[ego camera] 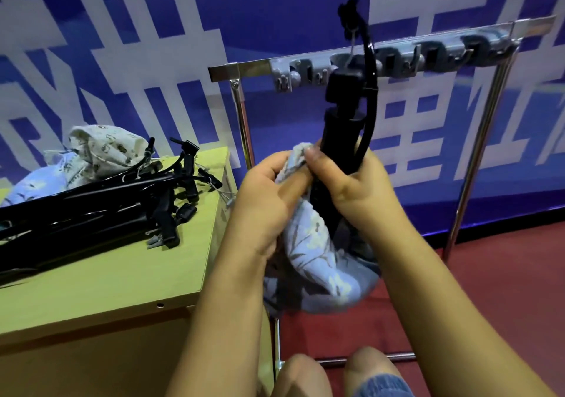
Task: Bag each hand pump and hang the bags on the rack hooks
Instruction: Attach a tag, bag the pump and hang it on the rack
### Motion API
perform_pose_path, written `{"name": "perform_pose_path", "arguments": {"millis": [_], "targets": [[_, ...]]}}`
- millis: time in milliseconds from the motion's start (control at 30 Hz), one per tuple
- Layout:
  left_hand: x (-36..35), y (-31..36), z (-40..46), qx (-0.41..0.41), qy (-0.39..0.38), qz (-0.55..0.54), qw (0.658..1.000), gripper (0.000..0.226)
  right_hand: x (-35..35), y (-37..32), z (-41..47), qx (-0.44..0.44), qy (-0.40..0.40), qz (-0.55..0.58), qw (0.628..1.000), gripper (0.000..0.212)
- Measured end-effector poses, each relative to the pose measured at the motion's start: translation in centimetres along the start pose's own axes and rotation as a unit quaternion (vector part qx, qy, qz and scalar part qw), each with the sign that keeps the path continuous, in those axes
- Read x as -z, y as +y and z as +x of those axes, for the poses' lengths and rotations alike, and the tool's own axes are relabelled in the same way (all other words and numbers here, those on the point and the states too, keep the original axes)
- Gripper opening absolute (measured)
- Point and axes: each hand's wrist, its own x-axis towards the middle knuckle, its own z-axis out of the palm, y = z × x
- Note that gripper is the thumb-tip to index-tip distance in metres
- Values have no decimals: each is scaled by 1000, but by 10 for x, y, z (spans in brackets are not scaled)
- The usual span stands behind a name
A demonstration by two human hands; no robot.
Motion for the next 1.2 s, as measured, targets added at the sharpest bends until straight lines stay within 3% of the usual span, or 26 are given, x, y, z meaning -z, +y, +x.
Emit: {"name": "perform_pose_path", "arguments": {"millis": [67, 167, 267, 300, 333, 400, 433, 533, 667, 833, 933, 967, 1000, 1100, 1200], "targets": [[6, -7, -3, -36, 12, 193, 980, 18, 0, 1, 2, -19, 46, 2, 999, 22], [17, -13, -12, -26, -14, 451, 892, 24, 8, 6, 5, -19, 106, -42, 993, 27], [31, -18, -11, -11, -2, 525, 851, 8, 12, 9, 4, -20, 108, -59, 992, 33], [35, -20, -8, 9, -4, 508, 861, 7, 11, 12, 5, -25, 103, -63, 992, 36], [37, -20, -6, 39, -12, 449, 893, 12, 11, 15, 5, -35, 99, -70, 992, 40], [32, -17, -6, 105, -18, 227, 968, 18, 10, 19, 6, -47, 76, -87, 992, 48], [26, -14, -7, 130, -16, 113, 985, 16, 10, 20, 7, -46, 59, -97, 992, 50], [10, -5, -3, 132, 3, -107, 985, 19, 9, 22, 8, -37, 0, -128, 991, 48], [13, 6, 10, 132, 24, -247, 960, 26, 11, 18, 1, -18, -96, -157, 983, 32], [14, 9, 16, 100, 10, -202, 974, 18, 15, 14, 0, -33, -199, -339, 919, 32], [10, 9, 17, 82, 55, -140, 985, 12, 9, 8, 0, -54, -217, -352, 909, 23], [10, 9, 16, 75, 62, -119, 988, 12, 11, 6, 0, -71, -225, -316, 919, 15], [11, 9, 14, 69, 61, -95, 991, 13, 13, 4, 1, -97, -237, -263, 930, 22], [21, 10, 10, 56, 19, -33, 998, 27, 25, 0, 2, -192, -251, -17, 949, 61], [38, 14, 8, 43, -42, 24, 998, 24, 30, 2, 3, -241, -234, 117, 935, 57]]}}
